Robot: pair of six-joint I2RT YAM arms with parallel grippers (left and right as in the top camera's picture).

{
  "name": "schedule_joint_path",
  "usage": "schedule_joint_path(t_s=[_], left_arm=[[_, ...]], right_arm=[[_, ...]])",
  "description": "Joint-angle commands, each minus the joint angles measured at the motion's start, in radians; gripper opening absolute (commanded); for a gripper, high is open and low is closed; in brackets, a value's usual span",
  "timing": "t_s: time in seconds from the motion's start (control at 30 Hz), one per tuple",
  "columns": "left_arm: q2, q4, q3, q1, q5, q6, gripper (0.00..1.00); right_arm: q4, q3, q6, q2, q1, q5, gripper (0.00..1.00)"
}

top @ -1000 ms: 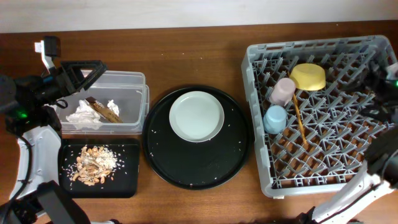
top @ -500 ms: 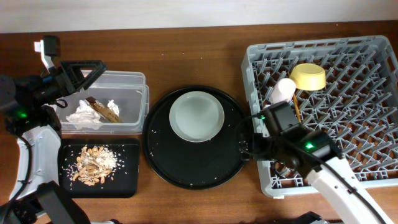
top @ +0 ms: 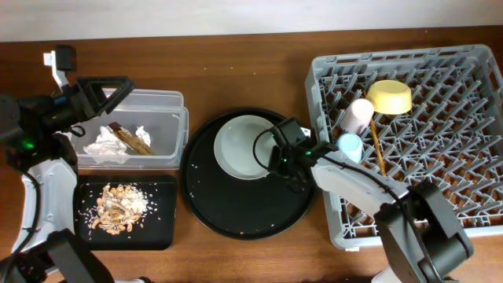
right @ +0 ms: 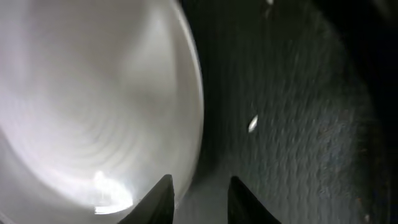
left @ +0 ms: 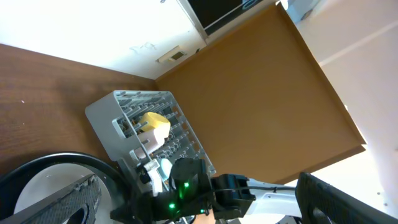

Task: Sort waste into correct bins and load items into the dishwasher rack
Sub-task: 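Grasp the white plate edge with the right gripper and lift it, then stand the white plate upright in the rack and release it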

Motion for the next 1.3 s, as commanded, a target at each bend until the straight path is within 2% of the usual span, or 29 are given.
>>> schedule_joint_path(t_s=[0.0, 0.07, 0.17, 0.2, 0.3, 0.33, 0.37, 0.4, 0.47, 0.53, 0.57, 0.6, 0.67, 0.7, 0.73, 0.8, 0.97, 1.1, 1.27], left_arm=[[-0.011, 0.003, 0.005, 0.002, 0.005, -0.002, 1.0], [-0.011, 0.003, 0.005, 0.002, 0.005, -0.002, 0.99], [-0.011, 0.003, 0.005, 0.002, 0.005, -0.002, 0.99], [-0.011, 0.003, 0.005, 0.002, 0.005, -0.002, 0.99], [-0.011, 0.003, 0.005, 0.002, 0.005, -0.002, 0.99], [-0.011, 0.003, 0.005, 0.002, 0.005, -0.002, 0.99], [-0.011, 0.003, 0.005, 0.002, 0.005, -0.002, 0.99], [-0.011, 0.003, 0.005, 0.002, 0.005, -0.002, 0.99], [-0.011, 0.003, 0.005, 0.002, 0.005, -0.002, 0.99], [-0.011, 0.003, 0.005, 0.002, 0.005, -0.002, 0.99], [-0.011, 0.003, 0.005, 0.002, 0.005, -0.002, 1.0], [-0.011, 0.003, 0.005, 0.002, 0.005, -0.002, 0.99], [-0.011, 0.003, 0.005, 0.002, 0.005, -0.002, 0.99], [-0.011, 0.003, 0.005, 0.002, 0.005, -0.002, 0.99], [-0.011, 0.003, 0.005, 0.002, 0.005, -0.002, 0.99], [-0.011, 0.003, 0.005, 0.002, 0.005, -0.002, 0.99], [-0.011, 0.003, 0.005, 0.002, 0.005, -0.002, 0.99], [-0.011, 0.003, 0.005, 0.002, 0.005, -0.002, 0.99], [-0.011, 0.003, 0.005, 0.002, 0.005, -0.002, 0.99]], right_arm=[[0.031, 0.004, 0.125, 0.024, 0.007, 0.067, 0.21], [0.033, 0.004, 0.187, 0.053, 0.007, 0.069, 0.19], [0.031, 0.004, 0.294, 0.12, 0.007, 0.045, 0.23], [0.031, 0.004, 0.302, 0.137, 0.007, 0.028, 0.15], [0.031, 0.004, 0.301, 0.143, 0.007, 0.019, 0.13], [0.03, 0.005, 0.297, 0.143, 0.005, 0.01, 0.04], [0.03, 0.008, 0.273, 0.133, 0.005, -0.015, 0.04], [0.03, 0.013, 0.229, 0.105, 0.005, -0.043, 0.04], [-0.011, 0.041, 0.078, -0.104, 0.005, -0.055, 0.04], [-0.114, 0.041, 0.066, -0.32, 0.005, 0.075, 0.04], [-0.224, 0.041, -0.081, -0.538, 0.005, 0.227, 0.04], [-0.379, 0.041, -0.252, -0.741, 0.004, 0.468, 0.04], [-0.501, 0.041, -0.418, -0.859, 0.004, 0.725, 0.04], [-0.545, 0.041, -0.548, -0.93, 0.004, 0.906, 0.04], [-0.547, 0.041, -0.65, -0.966, 0.004, 0.992, 0.04], [-0.513, 0.041, -0.961, -1.02, 0.004, 1.151, 0.04], [-0.397, 0.041, -1.315, -0.933, 0.002, 1.448, 0.04], [-0.397, 0.04, -1.338, -0.772, -0.085, 1.449, 0.04], [-0.384, 0.04, -1.315, -0.472, -0.139, 1.23, 0.04]])
